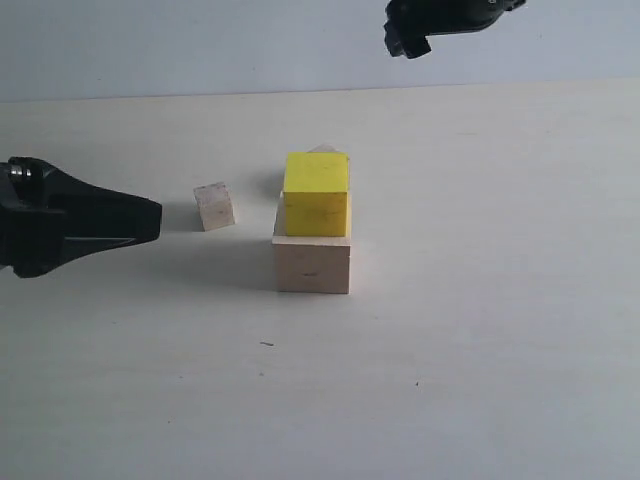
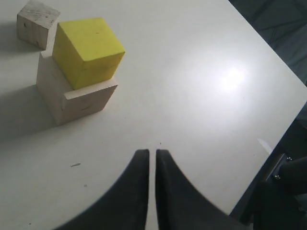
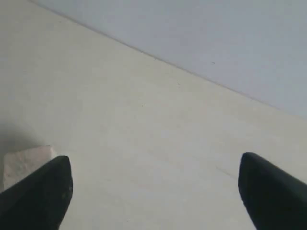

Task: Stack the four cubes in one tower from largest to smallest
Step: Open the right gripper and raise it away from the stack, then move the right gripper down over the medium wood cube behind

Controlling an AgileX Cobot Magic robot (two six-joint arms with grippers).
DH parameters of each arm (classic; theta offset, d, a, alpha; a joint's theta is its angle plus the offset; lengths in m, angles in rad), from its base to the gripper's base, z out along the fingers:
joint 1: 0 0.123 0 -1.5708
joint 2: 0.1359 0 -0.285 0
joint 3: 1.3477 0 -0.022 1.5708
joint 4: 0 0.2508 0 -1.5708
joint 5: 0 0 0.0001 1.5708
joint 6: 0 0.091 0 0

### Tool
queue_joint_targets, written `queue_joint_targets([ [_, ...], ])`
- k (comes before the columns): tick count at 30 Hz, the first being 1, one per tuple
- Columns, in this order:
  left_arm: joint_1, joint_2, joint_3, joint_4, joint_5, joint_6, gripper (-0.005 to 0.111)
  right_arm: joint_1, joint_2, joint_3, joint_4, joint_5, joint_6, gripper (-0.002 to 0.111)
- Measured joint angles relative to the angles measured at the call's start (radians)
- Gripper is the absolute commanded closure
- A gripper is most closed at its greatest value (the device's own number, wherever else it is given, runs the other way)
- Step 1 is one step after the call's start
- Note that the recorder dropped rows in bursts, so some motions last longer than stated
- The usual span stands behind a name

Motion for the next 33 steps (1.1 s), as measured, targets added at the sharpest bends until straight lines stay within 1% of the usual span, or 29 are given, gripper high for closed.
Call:
queue_joint_targets([
  [3,0.000,0.000,0.000,0.000,0.004,-0.006,0.099,-0.047,0.026,0.000,0.109,-0.023,0.033,0.025],
  [5,0.000,0.000,0.000,0.000,0.004,-0.008,0.099,-0.070,0.044,0.000,0.212,-0.030,0.003,0.025],
  [7,0.000,0.000,0.000,0.000,0.004,-0.014,0.099,-0.084,0.067,0.000,0.337,-0.035,-0.075,0.025],
  [9,0.000,0.000,0.000,0.000,0.004,-0.018,0.099,-0.089,0.103,-0.017,0.486,-0.012,-0.198,0.025],
  [12,0.000,0.000,0.000,0.000,0.004,-0.025,0.099,-0.089,0.170,-0.076,0.694,0.075,-0.365,0.025],
  [14,0.000,0.000,0.000,0.000,0.006,-0.029,0.099,-0.089,0.222,-0.133,0.772,0.136,-0.441,0.025],
  [18,0.000,0.000,0.000,0.000,0.018,-0.036,0.099,-0.089,0.322,-0.280,0.813,0.250,-0.485,0.025],
  [25,0.000,0.000,0.000,0.002,0.023,-0.040,0.099,-0.095,0.475,-0.481,0.800,0.423,-0.500,0.025],
  [28,0.000,0.000,0.000,0.017,0.025,-0.042,0.099,-0.095,0.519,-0.524,0.786,0.464,-0.500,0.025],
  [33,0.000,0.000,0.000,0.033,0.027,-0.042,0.099,-0.095,0.563,-0.529,0.782,0.520,-0.530,0.025],
])
